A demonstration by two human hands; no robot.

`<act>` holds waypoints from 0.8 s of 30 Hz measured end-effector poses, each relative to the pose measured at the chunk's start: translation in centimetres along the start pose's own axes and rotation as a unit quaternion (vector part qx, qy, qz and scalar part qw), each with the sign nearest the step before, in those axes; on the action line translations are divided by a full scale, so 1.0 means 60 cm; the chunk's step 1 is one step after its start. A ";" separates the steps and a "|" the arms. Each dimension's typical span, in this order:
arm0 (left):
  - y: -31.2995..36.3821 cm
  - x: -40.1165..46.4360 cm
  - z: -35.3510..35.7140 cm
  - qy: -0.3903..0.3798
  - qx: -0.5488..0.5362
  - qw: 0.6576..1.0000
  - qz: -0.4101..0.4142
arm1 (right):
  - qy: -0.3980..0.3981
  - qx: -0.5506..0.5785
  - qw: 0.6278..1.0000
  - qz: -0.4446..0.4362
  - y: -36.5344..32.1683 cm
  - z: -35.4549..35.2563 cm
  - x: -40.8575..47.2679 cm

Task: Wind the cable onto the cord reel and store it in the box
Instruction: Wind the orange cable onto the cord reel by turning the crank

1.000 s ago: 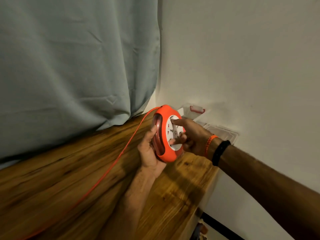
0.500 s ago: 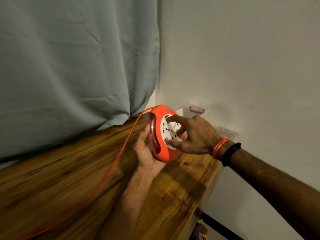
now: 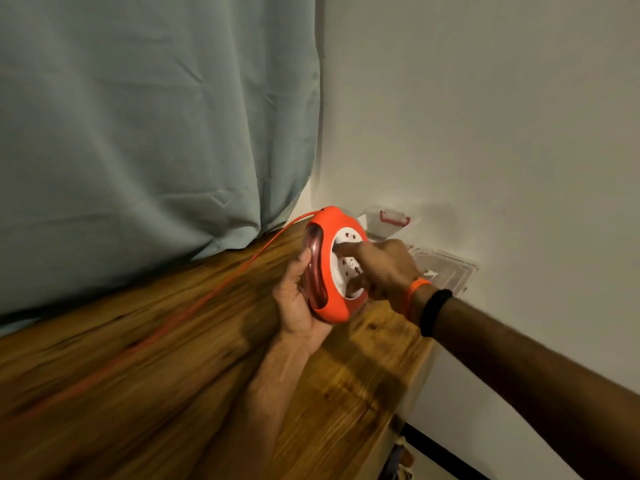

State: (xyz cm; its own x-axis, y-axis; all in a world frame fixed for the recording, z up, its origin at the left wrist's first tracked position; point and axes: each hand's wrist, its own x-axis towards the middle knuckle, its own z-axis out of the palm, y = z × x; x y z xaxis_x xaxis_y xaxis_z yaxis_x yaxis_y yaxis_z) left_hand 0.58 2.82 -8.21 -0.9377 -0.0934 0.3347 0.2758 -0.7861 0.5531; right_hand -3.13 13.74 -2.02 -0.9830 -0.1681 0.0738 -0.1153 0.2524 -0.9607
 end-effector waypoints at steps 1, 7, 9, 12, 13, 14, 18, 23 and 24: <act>0.000 0.000 0.000 0.003 0.014 1.000 0.002 | -0.043 0.114 0.988 0.097 -0.007 0.002 -0.002; 0.001 -0.004 0.000 0.008 0.043 0.999 -0.005 | -0.153 0.218 0.948 0.177 -0.010 -0.010 -0.007; 0.003 -0.006 0.004 0.008 0.035 0.999 -0.003 | -0.151 0.204 0.953 0.163 -0.014 -0.017 -0.012; 0.002 -0.007 0.004 0.031 0.018 0.999 0.000 | -0.102 0.096 0.985 0.097 -0.014 -0.032 -0.016; 0.003 -0.007 0.003 0.031 0.011 0.999 0.003 | -0.076 0.033 0.995 0.059 -0.013 -0.035 -0.017; 0.005 -0.006 0.001 0.029 0.009 1.000 0.003 | -0.045 -0.040 0.998 0.011 -0.011 -0.038 -0.018; 0.008 -0.004 -0.006 0.023 0.026 0.999 -0.011 | 0.053 -0.262 0.940 -0.213 0.003 -0.050 -0.017; 0.007 -0.003 -0.004 0.003 0.000 1.000 -0.017 | 0.004 -0.367 0.851 -0.374 0.006 -0.049 -0.018; 0.007 -0.003 -0.003 0.000 -0.005 1.000 -0.019 | 0.006 -0.383 0.837 -0.391 0.006 -0.047 -0.016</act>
State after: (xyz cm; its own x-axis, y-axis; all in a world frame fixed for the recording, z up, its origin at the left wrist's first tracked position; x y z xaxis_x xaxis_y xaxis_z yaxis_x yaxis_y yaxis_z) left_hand 0.82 2.40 -8.17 -0.9475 -0.0641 0.3134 0.2383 -0.7950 0.5579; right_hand -2.62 16.69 -1.69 -0.5642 -0.5591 0.6076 -0.7778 0.6068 -0.1639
